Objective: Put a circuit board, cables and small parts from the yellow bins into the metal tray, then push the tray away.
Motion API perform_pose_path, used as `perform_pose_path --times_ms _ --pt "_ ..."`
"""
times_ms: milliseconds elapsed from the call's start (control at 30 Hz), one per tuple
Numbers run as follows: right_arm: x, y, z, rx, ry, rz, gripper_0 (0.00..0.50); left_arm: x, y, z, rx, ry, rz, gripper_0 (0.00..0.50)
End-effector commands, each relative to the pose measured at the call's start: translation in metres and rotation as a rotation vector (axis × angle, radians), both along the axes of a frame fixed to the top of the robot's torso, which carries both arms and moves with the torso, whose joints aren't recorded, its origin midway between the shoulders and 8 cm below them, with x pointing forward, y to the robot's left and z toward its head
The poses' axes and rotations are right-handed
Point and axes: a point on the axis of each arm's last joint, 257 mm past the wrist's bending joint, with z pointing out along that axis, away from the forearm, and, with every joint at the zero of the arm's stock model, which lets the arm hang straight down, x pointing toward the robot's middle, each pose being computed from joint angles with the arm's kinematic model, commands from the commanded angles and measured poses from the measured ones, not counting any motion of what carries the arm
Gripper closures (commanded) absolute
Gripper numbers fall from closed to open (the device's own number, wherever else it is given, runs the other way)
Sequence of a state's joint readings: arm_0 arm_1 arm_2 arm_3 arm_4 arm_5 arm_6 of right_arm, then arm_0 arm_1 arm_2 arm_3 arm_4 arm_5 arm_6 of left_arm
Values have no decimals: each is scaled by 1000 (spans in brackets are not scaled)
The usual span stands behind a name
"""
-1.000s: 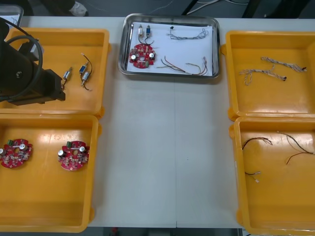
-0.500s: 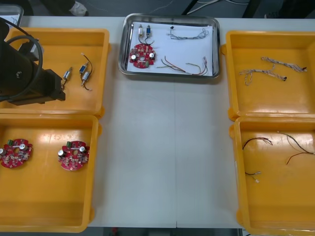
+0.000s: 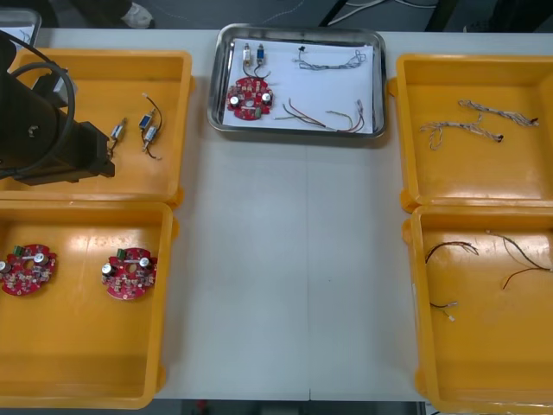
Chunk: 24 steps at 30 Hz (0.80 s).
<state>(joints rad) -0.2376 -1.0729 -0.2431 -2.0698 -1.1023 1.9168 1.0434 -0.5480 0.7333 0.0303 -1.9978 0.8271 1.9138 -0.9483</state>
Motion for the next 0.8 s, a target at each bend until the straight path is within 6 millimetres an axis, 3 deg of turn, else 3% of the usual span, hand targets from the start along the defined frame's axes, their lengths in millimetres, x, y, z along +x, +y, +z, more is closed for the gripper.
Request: perform_pose_path --times_ms 33,800 --pt "8 12 5 -22 -43 80 0 -4 9 5 20 -5 39 0" --pt "24 24 -7 -11 -90 86 0 -4 9 5 20 -5 39 0"
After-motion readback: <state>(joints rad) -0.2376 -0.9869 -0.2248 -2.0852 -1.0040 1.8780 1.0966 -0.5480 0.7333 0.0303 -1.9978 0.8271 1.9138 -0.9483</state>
